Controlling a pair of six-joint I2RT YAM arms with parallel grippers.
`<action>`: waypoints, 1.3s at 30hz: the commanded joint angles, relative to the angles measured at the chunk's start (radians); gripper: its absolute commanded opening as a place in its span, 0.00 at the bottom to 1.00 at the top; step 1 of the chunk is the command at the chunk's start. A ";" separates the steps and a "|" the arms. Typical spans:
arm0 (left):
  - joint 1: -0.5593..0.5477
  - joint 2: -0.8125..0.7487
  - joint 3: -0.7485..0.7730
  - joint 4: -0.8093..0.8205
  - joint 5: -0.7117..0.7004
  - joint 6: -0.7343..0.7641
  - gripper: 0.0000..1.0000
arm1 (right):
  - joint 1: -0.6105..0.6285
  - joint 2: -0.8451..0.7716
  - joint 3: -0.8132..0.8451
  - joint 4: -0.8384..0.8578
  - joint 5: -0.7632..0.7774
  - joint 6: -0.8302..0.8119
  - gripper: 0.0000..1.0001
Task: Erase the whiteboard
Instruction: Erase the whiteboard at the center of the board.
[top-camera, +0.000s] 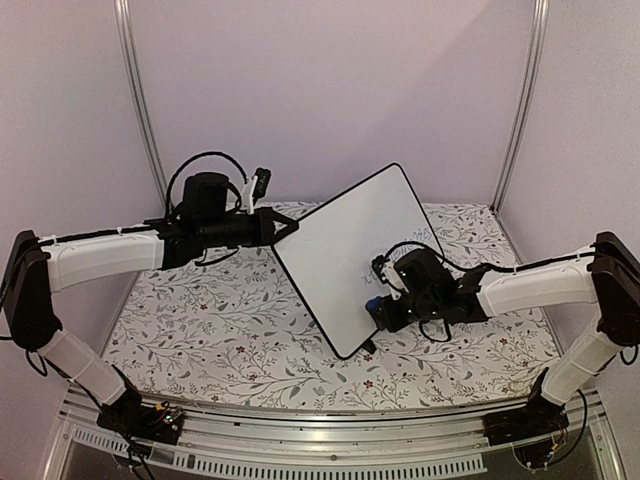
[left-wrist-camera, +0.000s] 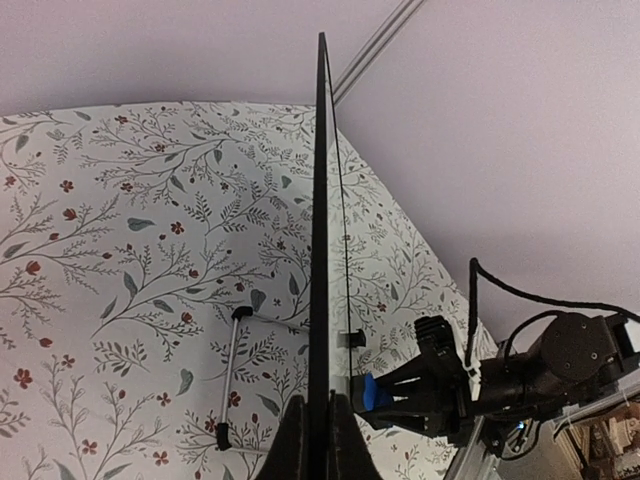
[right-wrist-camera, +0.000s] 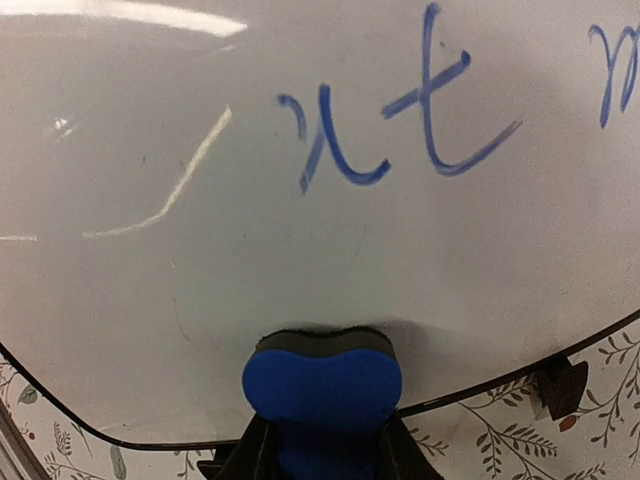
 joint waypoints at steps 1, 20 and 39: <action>-0.017 -0.013 -0.012 -0.024 0.040 0.038 0.00 | 0.004 0.050 0.150 0.005 0.018 -0.053 0.15; -0.016 -0.022 -0.011 -0.026 0.046 0.036 0.00 | 0.002 0.050 0.025 0.027 0.001 -0.026 0.15; -0.018 -0.019 -0.012 -0.024 0.045 0.036 0.00 | -0.063 0.054 0.185 0.028 0.026 -0.094 0.15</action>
